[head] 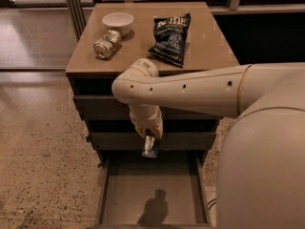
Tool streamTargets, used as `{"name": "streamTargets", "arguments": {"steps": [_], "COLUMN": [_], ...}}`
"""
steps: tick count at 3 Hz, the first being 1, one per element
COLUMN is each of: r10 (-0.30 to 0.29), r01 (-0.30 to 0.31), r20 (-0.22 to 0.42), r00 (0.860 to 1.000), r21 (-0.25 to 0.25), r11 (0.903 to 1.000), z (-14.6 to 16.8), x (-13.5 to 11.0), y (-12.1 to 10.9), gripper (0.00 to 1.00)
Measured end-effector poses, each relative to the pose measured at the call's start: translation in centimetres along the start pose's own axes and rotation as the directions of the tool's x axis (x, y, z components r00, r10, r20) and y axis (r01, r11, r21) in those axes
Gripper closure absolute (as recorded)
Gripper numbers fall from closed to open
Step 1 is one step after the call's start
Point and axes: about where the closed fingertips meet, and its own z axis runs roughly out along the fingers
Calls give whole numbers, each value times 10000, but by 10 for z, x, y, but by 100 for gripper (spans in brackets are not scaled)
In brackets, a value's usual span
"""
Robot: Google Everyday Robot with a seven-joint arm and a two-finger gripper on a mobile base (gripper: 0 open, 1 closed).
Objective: Pick redbull can from bottom drawer and place on counter
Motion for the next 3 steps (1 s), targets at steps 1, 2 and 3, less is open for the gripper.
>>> {"name": "streamTargets", "arguments": {"steps": [1, 2, 3], "r10": [-553, -734, -636], "r01": [595, 859, 892], "r20": [-666, -1268, -1677], "r00": [9962, 9892, 9838], "r21": [627, 967, 1500], "r11": [9963, 9916, 9846], "z": [-76, -139, -185], "x": [17, 31, 44], "y": [12, 25, 42], "gripper": [100, 100, 100]}}
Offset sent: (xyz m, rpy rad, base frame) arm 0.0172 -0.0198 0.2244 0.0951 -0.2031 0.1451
